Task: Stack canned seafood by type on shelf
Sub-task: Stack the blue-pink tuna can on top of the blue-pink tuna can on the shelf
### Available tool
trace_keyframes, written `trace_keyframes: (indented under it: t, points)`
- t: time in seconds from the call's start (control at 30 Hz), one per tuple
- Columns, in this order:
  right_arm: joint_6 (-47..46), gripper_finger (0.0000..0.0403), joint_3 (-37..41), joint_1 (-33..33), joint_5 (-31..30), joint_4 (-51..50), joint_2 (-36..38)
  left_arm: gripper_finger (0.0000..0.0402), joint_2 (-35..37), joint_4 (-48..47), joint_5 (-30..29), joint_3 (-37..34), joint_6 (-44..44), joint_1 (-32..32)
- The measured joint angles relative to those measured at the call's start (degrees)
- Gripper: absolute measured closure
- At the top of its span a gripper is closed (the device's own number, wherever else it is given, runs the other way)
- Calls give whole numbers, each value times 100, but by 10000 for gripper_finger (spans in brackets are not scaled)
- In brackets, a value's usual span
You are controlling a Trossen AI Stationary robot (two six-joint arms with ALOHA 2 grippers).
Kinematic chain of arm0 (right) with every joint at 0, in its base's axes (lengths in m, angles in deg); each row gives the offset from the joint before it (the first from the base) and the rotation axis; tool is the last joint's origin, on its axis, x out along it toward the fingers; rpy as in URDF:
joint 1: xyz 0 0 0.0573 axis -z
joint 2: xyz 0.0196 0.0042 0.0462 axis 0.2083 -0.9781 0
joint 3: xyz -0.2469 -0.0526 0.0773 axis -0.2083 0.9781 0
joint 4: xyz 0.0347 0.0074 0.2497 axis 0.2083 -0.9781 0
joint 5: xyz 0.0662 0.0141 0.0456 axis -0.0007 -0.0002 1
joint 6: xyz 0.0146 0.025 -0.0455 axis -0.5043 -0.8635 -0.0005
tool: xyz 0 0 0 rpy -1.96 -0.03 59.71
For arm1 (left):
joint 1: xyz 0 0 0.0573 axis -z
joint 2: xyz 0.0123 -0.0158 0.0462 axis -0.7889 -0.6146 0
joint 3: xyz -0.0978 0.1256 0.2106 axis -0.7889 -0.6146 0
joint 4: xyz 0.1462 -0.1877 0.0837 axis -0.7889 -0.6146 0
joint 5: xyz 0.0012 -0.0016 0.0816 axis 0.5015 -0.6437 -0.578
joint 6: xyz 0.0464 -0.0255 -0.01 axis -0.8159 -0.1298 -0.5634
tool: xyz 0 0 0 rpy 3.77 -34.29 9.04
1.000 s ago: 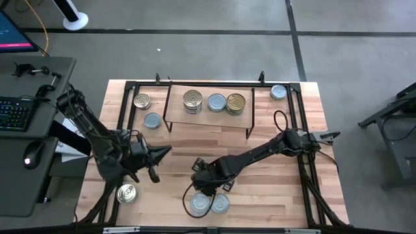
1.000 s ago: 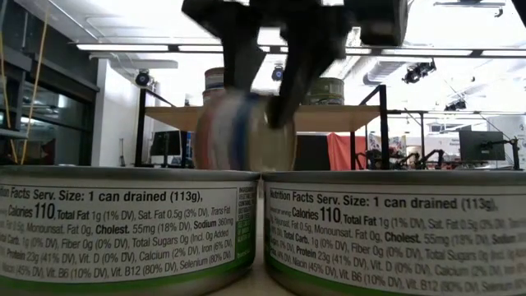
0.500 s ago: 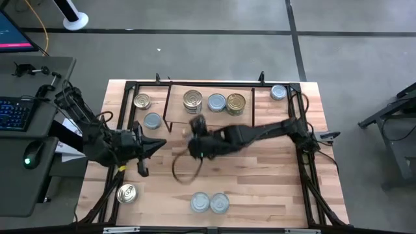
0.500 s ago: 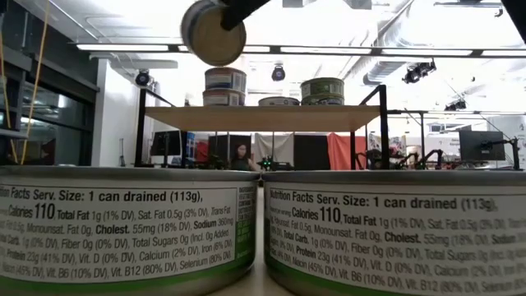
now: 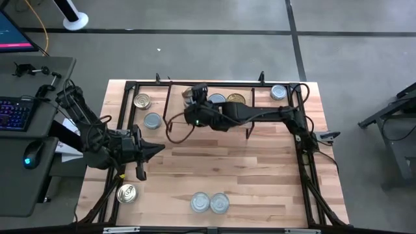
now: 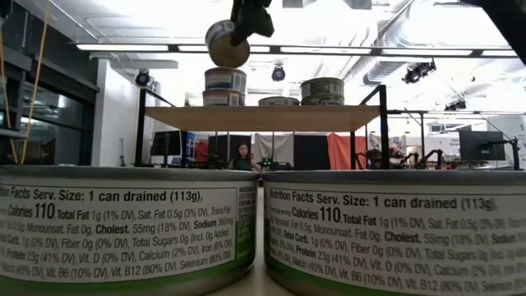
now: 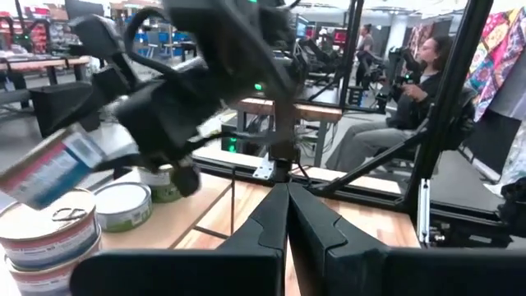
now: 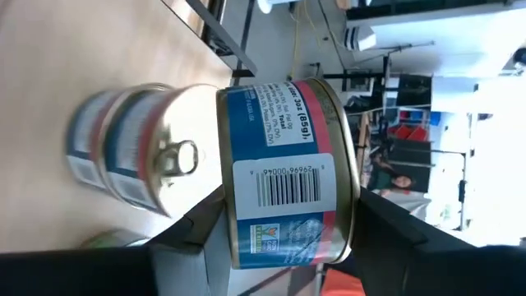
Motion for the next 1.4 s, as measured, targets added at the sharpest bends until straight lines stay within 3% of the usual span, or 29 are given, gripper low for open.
trace_keyframes:
  t: [0.47, 0.77, 1.07, 1.4]
  points:
    - [55, 200, 605, 219, 365, 565, 20, 402, -2, 10, -7, 0, 60, -1]
    - [-676, 196, 203, 218, 1136, 109, 7, 401, -2, 3, -7, 0, 60, -1]
    - [-857, 194, -34, 393, 1341, -342, 4, 401, -2, -88, -9, 0, 60, -58]
    - [-1137, 194, -42, 381, 2099, -111, 4, 401, -2, -88, -11, 0, 60, -58]
